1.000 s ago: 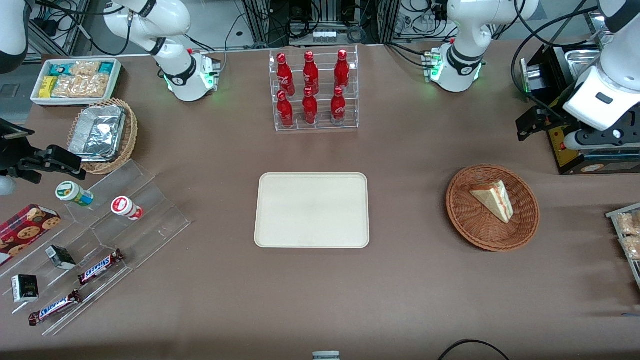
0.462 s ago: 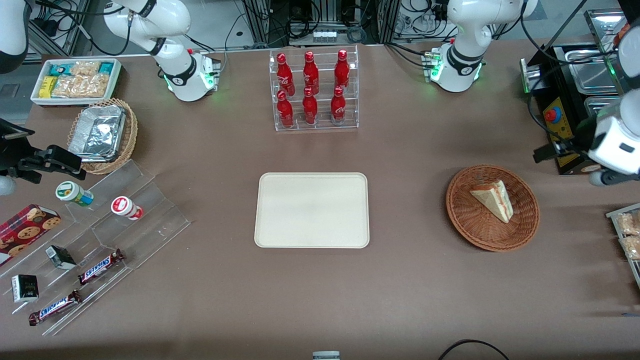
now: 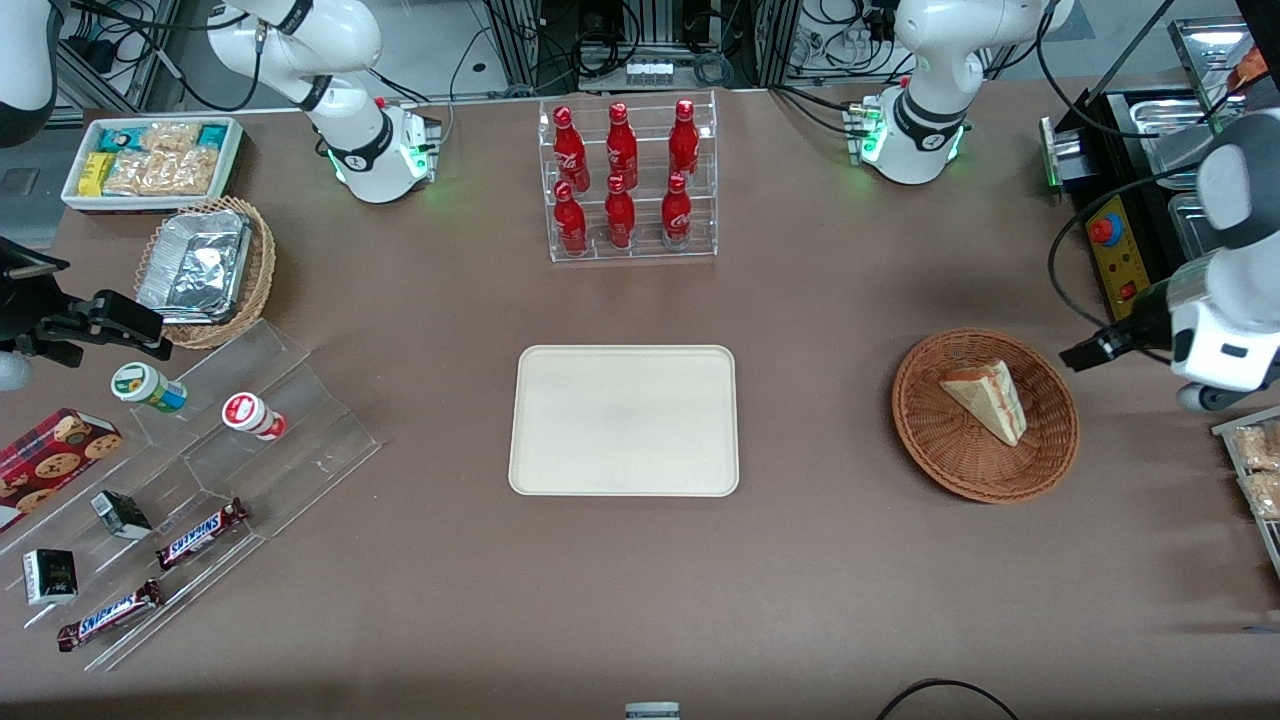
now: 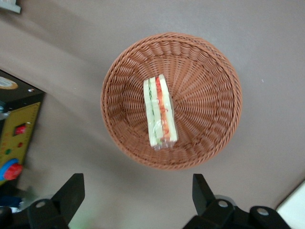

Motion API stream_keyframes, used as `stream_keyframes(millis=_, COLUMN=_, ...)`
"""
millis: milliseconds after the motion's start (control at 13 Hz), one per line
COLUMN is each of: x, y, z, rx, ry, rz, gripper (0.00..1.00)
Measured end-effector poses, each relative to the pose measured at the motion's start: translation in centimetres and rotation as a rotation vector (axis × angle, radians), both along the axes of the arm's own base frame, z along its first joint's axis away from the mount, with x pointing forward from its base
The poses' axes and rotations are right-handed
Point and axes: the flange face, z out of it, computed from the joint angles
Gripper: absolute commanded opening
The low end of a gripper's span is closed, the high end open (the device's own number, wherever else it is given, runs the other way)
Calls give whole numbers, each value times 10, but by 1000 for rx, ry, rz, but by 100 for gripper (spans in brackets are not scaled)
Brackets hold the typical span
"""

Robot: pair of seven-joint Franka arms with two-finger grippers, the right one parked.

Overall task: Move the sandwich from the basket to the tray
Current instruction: 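Move the left gripper over the wicker basket above the wrapped sandwich, then lower the open left gripper around the sandwich and close it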

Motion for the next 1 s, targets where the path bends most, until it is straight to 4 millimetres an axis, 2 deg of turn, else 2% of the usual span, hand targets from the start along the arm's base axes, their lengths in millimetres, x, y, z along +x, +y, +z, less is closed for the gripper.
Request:
stream_keyframes(millis=385, x=-26, y=-4, z=-111, rx=20, ry=-107, rz=207, gripper=100)
stream_keyframes(millis=615, x=-31, y=-3, z=-149, rx=20, ry=-81, rz=246, gripper=100)
stream_keyframes(millis=1000, x=-27, y=13, z=-205, rx=20, ry=-97, rz=373, gripper=100)
